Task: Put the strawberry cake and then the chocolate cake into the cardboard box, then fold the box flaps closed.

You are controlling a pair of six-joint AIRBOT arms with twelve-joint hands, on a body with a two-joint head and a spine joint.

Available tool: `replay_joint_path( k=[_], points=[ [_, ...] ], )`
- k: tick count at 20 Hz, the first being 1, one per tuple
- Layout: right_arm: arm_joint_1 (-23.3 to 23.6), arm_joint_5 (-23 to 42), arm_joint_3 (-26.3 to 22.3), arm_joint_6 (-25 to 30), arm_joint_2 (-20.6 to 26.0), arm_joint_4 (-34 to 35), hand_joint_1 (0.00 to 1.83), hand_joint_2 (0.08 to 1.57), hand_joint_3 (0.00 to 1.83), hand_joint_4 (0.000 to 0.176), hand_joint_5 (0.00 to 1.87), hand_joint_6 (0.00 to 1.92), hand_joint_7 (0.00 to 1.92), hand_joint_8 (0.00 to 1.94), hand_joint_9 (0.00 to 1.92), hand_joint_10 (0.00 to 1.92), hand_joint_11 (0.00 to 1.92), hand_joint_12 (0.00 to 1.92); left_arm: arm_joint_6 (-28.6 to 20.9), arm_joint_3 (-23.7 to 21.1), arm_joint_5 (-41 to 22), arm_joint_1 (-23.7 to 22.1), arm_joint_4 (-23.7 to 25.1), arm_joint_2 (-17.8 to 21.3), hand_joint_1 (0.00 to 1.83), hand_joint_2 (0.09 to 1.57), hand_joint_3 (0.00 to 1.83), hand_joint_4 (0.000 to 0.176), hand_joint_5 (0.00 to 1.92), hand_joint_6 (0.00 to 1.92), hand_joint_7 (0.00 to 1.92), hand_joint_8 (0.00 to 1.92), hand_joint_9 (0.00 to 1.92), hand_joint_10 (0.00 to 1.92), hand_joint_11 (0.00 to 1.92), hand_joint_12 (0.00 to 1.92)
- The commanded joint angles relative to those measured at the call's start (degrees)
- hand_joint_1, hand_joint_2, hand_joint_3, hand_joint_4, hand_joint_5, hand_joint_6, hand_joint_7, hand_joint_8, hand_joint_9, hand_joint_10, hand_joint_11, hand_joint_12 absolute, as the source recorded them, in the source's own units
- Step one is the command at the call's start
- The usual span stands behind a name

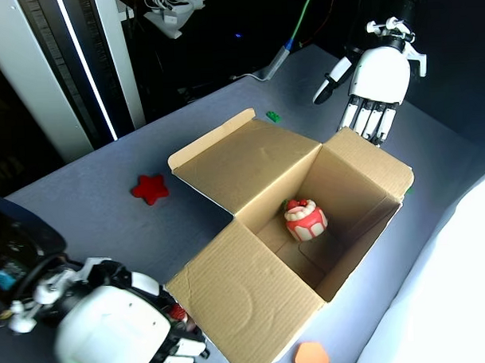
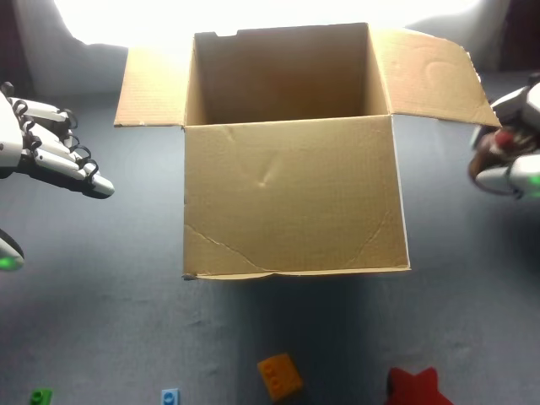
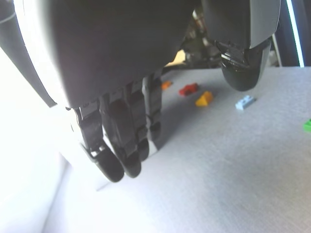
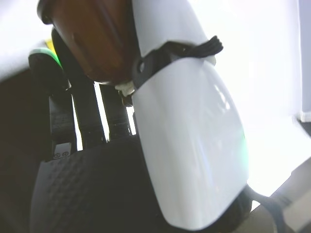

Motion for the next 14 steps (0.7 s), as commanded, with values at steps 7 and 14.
replay_joint_path(
  k=[7,14],
  points=[
    [4.97,11.14,-0.89,3.89,5.03,-1.11,1.21,1.14,0.00,0.000,0.99,0.94,0.88,1.23,0.71,1.30,0.47,1.76,0.26,0.25,0.11,0.66,-4.65,0.27,0.27,1.10,0.00,0.056,0.23,0.00,0.34,0.01,0.43,0.00,0.01,1.15],
    [13.91,14.99,-6.70,4.51,7.83,-8.21,1.21,1.14,0.00,0.000,0.97,0.95,0.90,1.21,0.74,1.29,0.49,1.77,0.34,-0.32,0.47,1.16,-4.66,0.20,0.30,1.09,0.00,0.058,0.25,0.01,0.35,0.01,0.44,0.01,0.03,1.15]
  ],
)
